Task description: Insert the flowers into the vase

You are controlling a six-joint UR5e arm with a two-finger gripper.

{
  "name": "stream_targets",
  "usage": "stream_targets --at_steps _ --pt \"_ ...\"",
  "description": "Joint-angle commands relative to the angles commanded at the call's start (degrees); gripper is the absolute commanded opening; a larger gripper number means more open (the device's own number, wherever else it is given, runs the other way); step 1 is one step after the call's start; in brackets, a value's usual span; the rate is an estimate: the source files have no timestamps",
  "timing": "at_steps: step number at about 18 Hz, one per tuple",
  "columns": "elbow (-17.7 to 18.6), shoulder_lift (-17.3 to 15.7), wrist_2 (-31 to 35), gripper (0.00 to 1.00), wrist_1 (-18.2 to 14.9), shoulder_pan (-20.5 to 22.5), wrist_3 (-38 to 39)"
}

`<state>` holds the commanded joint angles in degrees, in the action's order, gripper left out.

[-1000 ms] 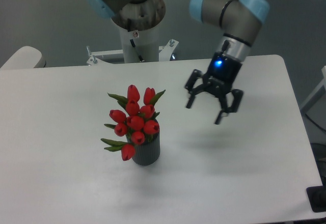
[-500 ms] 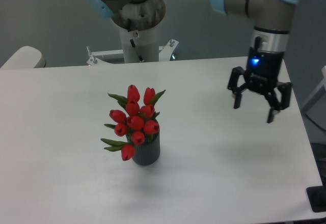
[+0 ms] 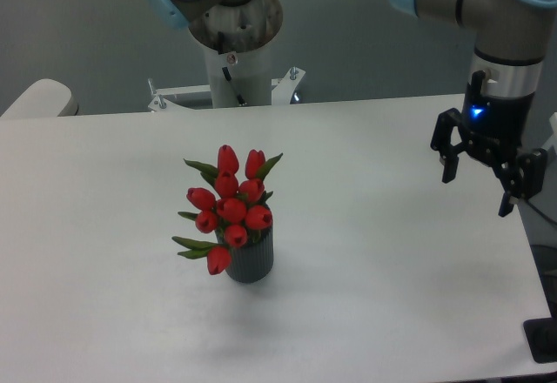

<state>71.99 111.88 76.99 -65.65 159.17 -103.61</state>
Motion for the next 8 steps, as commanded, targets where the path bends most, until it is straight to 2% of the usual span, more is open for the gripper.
stream_targets --at_steps 3,8 --pt "-0.7 0.4 2.5 1.0 -0.6 0.0 -3.4" --pt "-0.1 0.4 2.7 1.0 -0.4 -0.1 -3.4"
